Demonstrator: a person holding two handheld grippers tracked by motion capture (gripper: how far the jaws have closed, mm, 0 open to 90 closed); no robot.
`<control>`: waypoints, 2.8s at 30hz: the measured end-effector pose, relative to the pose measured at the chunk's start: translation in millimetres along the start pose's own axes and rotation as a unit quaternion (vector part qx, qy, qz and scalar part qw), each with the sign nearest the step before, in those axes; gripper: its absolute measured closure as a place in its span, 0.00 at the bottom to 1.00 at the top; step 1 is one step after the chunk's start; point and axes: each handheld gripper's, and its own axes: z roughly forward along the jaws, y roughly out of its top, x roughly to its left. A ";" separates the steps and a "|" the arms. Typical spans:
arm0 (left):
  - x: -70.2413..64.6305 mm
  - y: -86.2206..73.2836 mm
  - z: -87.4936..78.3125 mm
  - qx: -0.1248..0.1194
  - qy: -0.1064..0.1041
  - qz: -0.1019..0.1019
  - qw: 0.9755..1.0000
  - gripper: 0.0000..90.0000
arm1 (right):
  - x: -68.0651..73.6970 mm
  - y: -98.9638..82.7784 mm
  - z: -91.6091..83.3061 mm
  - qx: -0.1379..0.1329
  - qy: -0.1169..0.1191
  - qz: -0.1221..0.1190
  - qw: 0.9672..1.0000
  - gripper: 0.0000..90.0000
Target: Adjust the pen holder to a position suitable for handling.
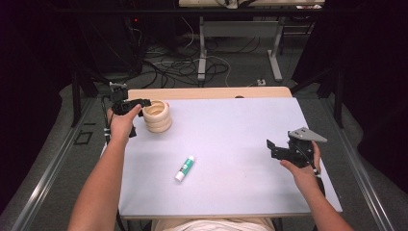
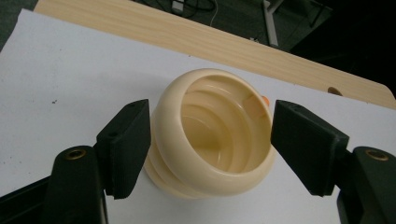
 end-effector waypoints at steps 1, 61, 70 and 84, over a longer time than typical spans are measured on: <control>0.0 0.0 0.0 0.000 0.000 0.000 1.000 0.33 | -0.2 -0.1 0.1 0.000 0.001 -0.001 1.000 0.15; 22.4 -2.8 32.9 0.117 -0.043 -0.215 0.969 0.71 | -0.1 -1.5 2.7 0.006 0.021 0.015 1.000 0.15; -4.1 -9.4 35.9 0.143 -0.066 -0.169 0.973 0.71 | 0.2 -1.5 2.9 0.006 0.019 0.011 1.000 0.15; -48.3 -25.8 40.7 0.177 -0.101 -0.101 0.974 0.72 | 1.2 -1.4 3.0 0.008 0.025 0.011 1.000 0.15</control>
